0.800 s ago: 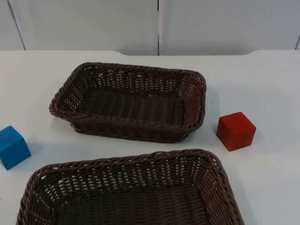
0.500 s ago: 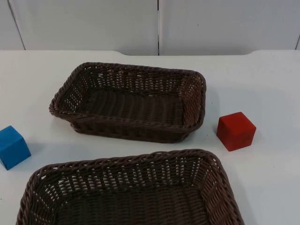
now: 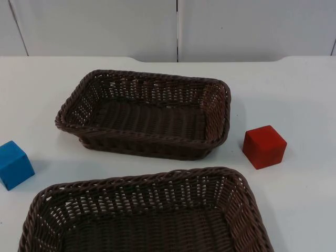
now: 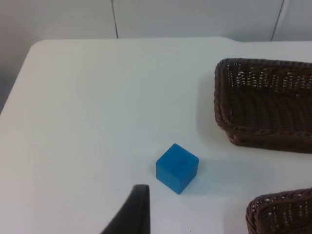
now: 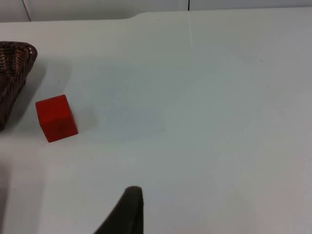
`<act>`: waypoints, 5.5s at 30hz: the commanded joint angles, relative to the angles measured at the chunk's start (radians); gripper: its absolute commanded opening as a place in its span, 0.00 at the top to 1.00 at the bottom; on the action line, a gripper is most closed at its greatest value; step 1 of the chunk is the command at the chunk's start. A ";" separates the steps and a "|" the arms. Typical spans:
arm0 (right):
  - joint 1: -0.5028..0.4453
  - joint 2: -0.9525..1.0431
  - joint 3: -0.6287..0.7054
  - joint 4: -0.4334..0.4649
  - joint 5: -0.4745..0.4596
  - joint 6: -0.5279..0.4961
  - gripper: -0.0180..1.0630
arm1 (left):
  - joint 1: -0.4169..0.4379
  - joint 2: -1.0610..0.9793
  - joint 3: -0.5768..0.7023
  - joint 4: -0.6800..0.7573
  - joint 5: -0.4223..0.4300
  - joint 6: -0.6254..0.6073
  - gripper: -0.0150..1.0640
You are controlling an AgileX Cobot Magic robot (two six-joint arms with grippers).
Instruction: Pick up one cube with the left hand and place it into the upper basket. Pick up one cube with the right hand and place it into the lower basket.
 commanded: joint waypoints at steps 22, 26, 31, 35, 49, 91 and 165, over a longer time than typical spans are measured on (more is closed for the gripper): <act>-0.004 -0.004 0.002 0.004 -0.003 -0.009 0.01 | 0.003 0.220 -0.006 -0.033 -0.100 -0.001 0.01; -0.004 -0.004 0.002 0.004 -0.003 -0.009 0.01 | 0.003 0.277 -0.006 -0.040 -0.120 -0.001 0.01; -0.004 -0.004 0.002 0.004 -0.003 -0.009 0.01 | 0.003 0.356 -0.006 -0.040 -0.177 0.001 0.01; -0.004 -0.004 0.002 0.004 -0.003 -0.009 0.01 | 0.003 0.449 -0.006 -0.047 -0.237 0.012 0.01; -0.004 -0.004 0.002 0.004 -0.003 -0.009 0.01 | 0.003 0.755 -0.035 -0.086 -0.384 0.030 0.01; -0.004 -0.004 0.002 0.004 -0.003 -0.014 0.01 | -0.001 1.249 -0.125 -0.433 -0.602 -0.057 0.05; 0.018 -0.004 0.002 0.000 -0.003 -0.019 0.01 | 0.009 1.595 -0.186 0.093 -0.862 -0.741 0.99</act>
